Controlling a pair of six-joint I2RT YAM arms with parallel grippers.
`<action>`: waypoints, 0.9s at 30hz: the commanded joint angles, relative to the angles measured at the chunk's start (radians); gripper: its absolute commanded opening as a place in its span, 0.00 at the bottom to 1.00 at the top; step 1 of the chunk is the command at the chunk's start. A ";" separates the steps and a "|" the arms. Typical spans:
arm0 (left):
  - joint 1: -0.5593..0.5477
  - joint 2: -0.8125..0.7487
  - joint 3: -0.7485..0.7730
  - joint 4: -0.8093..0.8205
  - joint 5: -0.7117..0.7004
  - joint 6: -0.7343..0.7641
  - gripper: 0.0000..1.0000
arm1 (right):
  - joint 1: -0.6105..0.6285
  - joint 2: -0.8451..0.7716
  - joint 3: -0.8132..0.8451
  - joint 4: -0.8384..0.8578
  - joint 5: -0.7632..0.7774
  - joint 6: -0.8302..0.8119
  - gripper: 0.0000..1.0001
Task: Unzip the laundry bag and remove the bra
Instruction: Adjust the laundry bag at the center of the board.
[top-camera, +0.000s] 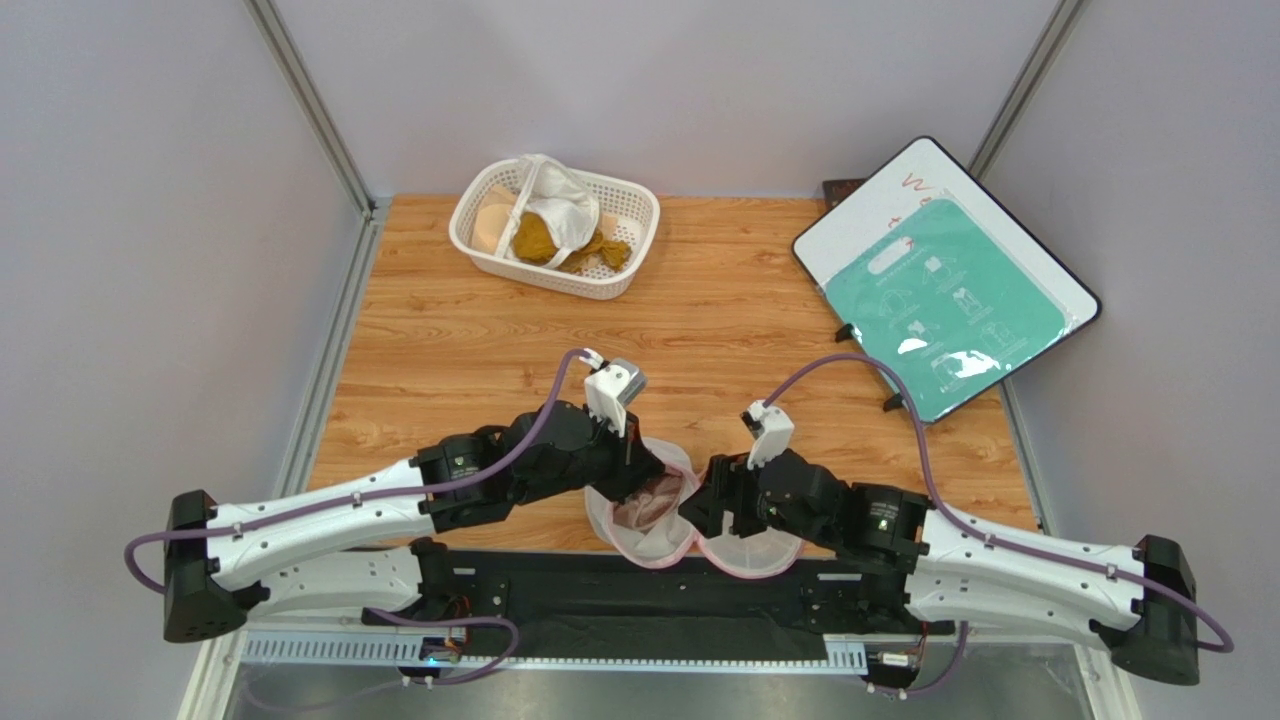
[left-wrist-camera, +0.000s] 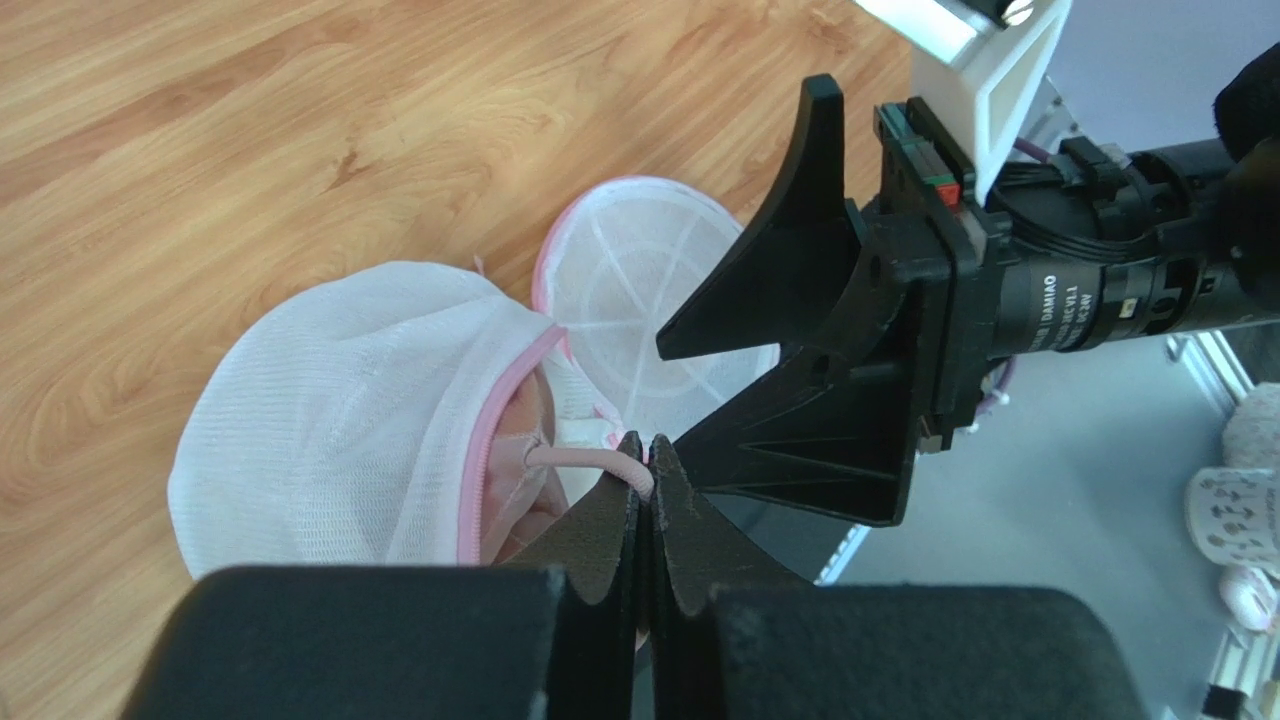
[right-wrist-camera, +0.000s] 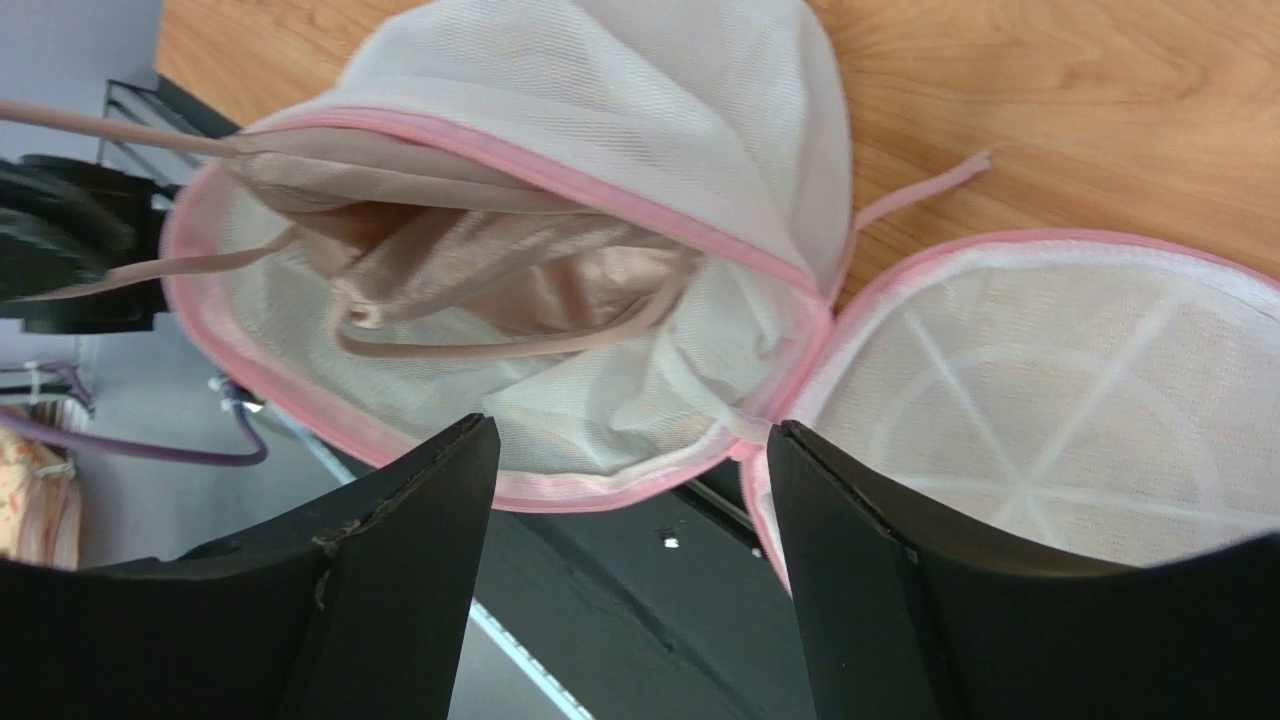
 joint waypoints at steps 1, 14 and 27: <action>0.011 -0.033 0.044 0.043 0.053 0.010 0.00 | 0.029 -0.032 0.091 0.018 -0.017 -0.041 0.72; 0.049 -0.076 0.100 0.076 0.176 0.019 0.00 | 0.070 -0.097 0.143 0.023 0.009 -0.108 0.73; 0.053 -0.063 0.055 0.076 0.055 -0.001 0.00 | 0.223 -0.014 0.024 0.237 -0.029 -0.197 0.72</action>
